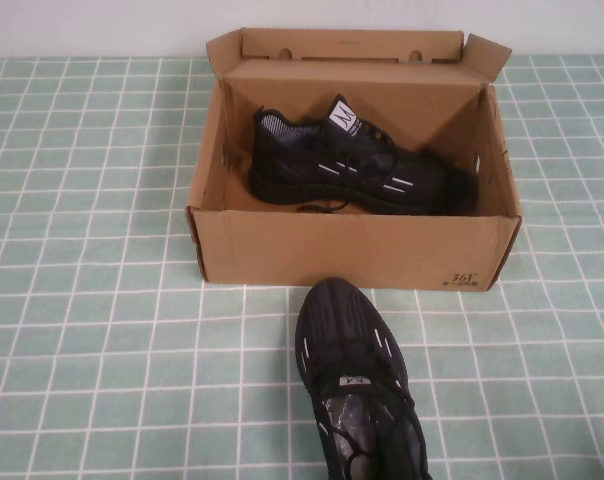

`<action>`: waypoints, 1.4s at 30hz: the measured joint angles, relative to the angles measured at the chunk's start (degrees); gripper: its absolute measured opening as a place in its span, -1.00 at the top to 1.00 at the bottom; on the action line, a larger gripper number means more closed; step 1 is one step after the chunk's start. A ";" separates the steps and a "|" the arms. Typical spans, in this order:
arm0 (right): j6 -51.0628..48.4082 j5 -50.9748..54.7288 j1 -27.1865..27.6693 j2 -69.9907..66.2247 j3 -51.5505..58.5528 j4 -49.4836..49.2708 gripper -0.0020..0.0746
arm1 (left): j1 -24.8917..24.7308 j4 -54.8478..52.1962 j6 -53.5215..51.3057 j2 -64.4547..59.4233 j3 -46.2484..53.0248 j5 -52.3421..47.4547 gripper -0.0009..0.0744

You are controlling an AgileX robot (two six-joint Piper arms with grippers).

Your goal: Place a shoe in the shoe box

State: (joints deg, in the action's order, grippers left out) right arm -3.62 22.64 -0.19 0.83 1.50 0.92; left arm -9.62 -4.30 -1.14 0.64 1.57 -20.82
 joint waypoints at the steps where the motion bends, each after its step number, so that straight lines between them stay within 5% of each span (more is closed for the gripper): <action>1: 0.00 0.00 0.00 0.00 0.00 0.00 0.97 | 0.00 0.00 0.00 0.00 0.00 0.00 0.99; 22: 0.25 -1.67 0.00 0.00 0.00 -0.92 0.97 | 0.00 0.27 0.82 0.00 0.00 0.86 0.99; 34: 0.40 -27.80 0.00 0.00 0.00 -14.65 0.97 | 0.00 1.66 14.89 0.00 0.00 27.75 0.99; 42: 0.64 -33.16 0.00 0.00 0.00 -16.37 0.97 | 0.00 1.66 15.79 0.00 0.00 31.74 0.99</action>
State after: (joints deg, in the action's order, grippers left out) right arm -2.99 -10.53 -0.19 0.83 1.50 -15.45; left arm -9.62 -2.64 14.65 0.64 1.57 10.92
